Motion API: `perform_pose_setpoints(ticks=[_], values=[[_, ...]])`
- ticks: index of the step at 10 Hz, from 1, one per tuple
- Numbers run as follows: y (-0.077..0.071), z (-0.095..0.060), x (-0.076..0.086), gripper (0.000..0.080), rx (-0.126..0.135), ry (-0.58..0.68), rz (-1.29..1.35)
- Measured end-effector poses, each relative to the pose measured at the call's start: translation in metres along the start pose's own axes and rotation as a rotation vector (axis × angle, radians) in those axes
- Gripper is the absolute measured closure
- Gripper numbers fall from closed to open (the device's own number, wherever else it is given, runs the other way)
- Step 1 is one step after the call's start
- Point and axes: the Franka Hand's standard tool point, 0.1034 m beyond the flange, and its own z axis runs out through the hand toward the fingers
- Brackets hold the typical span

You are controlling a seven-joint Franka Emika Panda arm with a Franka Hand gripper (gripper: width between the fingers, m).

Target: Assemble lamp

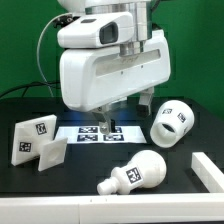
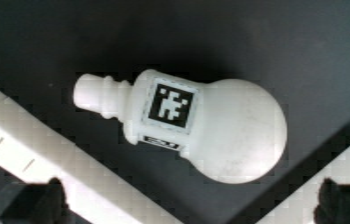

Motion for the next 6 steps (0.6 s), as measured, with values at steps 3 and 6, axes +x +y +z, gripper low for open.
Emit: perform_pose_setpoints(ticks=[3, 6], values=[[0.0, 0.0, 0.0, 0.01, 0.0, 0.0, 0.0], [0.0026, -0.004, -0.0029, 0.01, -0.023, 0.02, 0.168]])
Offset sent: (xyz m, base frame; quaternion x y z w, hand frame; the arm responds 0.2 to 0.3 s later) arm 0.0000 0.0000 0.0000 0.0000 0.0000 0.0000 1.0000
